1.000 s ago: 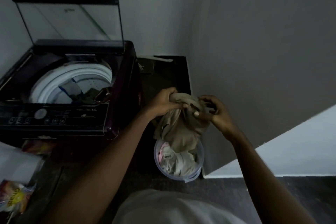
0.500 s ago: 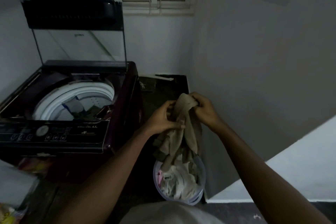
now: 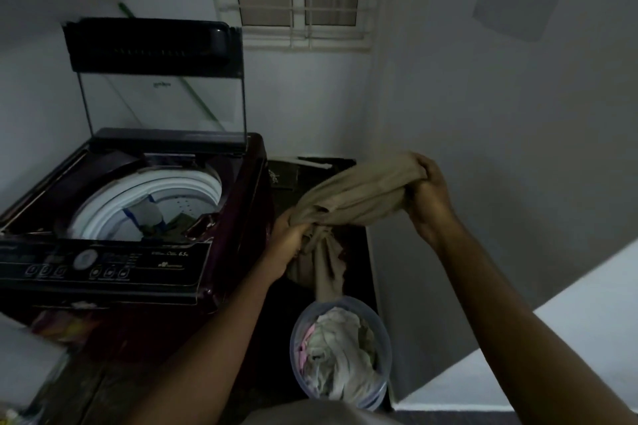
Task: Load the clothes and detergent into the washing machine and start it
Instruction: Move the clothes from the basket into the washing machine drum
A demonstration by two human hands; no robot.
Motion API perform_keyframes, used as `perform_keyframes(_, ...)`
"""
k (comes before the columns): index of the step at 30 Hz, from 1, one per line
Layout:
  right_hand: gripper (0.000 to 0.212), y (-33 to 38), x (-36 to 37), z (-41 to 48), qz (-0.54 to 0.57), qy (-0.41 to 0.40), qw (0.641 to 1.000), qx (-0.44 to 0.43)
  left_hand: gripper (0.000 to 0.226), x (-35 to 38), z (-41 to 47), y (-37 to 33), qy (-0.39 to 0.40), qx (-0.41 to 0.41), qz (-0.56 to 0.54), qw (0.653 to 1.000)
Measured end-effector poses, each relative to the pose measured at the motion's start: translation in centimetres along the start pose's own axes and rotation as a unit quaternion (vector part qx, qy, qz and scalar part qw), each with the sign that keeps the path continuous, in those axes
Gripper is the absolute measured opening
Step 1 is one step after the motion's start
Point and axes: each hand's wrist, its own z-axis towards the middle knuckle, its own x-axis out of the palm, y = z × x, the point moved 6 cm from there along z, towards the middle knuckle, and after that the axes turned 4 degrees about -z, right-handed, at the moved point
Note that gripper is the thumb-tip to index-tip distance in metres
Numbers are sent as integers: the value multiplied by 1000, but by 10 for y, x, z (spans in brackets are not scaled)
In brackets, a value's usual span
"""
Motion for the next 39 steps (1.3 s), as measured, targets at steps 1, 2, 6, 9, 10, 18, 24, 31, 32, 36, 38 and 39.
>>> perform_keyframes(1, 28, -11, -13, -4, -54, 3, 999, 0, 22, -4, 2, -9, -11, 9, -3, 1000)
perform_keyframes(2, 27, -25, -24, -9, -122, 20, 992, 14, 22, -7, 5, -17, -14, 21, 2, 1000)
perform_keyframes(6, 38, -85, -41, -35, -341, 199, 899, 190, 23, 7, 12, -42, 49, 55, 83, 994)
perform_keyframes(9, 70, -81, -15, -39, -274, 249, 920, 129, 23, 30, 10, -47, 98, 64, 149, 982)
perform_keyframes(10, 71, -76, -1, -41, -237, 264, 929, 103, 22, 38, 7, -48, 112, 63, 159, 979)
perform_keyframes(18, 47, -54, 69, -41, -165, 197, 966, -4, 34, 25, 4, -49, 74, 48, 28, 996)
perform_keyframes(24, 47, -31, 110, -30, -78, 184, 980, -11, 48, -19, 1, -30, 105, 14, -62, 992)
perform_keyframes(31, 71, -18, 168, -15, 53, 88, 995, -16, 71, -65, 3, -7, 136, -209, -237, 939)
perform_keyframes(32, 71, -21, 177, -16, 57, 90, 994, -14, 77, -70, 4, -13, 151, -213, -263, 929)
perform_keyframes(36, 63, -32, 200, -17, 37, 71, 997, -23, 80, -98, 20, -42, 139, -192, -320, 917)
perform_keyframes(38, 51, -33, 208, -19, -10, 67, 996, -48, 72, -110, 34, -59, 116, -160, -344, 918)
perform_keyframes(39, 45, -34, 213, -22, -39, 71, 995, -56, 67, -115, 40, -68, 107, -145, -342, 922)
